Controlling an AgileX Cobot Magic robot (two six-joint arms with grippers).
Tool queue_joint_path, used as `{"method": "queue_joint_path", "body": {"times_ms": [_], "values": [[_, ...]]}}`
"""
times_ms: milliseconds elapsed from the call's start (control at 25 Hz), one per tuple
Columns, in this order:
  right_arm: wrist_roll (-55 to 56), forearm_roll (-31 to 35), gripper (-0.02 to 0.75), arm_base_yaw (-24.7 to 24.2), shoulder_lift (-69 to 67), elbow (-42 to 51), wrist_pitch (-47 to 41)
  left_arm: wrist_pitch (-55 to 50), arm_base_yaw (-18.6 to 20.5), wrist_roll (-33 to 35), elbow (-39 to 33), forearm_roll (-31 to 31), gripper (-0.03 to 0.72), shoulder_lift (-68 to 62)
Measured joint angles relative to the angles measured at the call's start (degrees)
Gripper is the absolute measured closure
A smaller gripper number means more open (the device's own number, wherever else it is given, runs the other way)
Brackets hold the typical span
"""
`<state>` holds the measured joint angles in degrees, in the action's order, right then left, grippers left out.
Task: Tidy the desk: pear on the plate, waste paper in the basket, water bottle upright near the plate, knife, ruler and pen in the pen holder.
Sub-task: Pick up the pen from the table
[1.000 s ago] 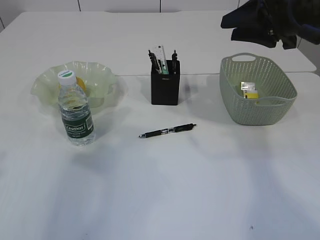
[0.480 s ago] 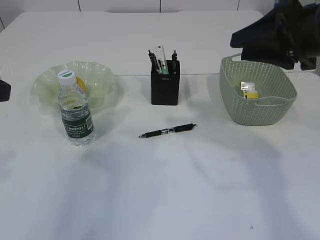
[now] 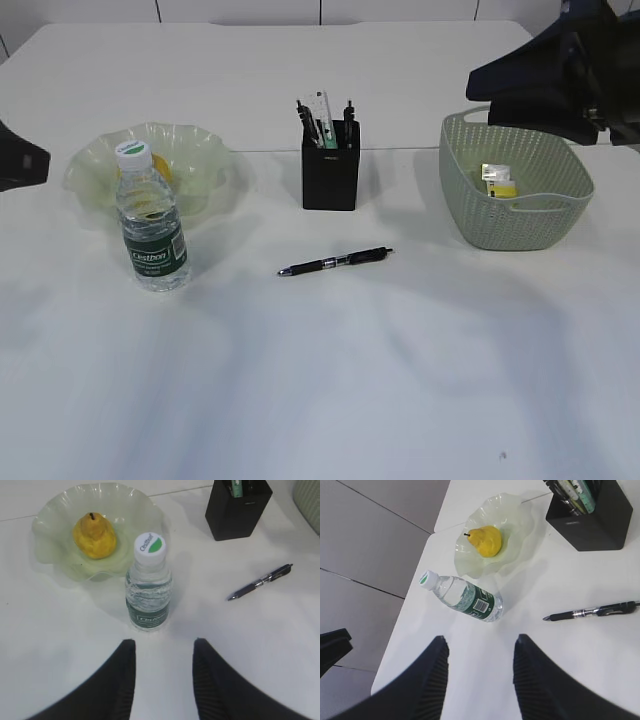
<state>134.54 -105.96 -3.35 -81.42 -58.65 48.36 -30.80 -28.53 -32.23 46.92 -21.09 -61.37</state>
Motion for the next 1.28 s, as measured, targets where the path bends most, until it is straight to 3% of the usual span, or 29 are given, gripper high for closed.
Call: {"method": "queue_joint_path", "body": {"times_ms": [560,960,1280], "values": [[0.00,0.00,0.414,0.00,0.00,0.00,-0.12,-1.42,-0.22,2.65,5.54,0.47,0.419,-5.67],[0.81,0.00,0.413,0.00,0.00,0.00,-0.12,-1.63,-7.47,4.55,7.13,0.23,0.419,-9.58],[0.94,0.00,0.412,0.00,0.00,0.00,-0.12,-1.63,-7.94,4.58,13.81,0.23,0.396,-18.06]]}}
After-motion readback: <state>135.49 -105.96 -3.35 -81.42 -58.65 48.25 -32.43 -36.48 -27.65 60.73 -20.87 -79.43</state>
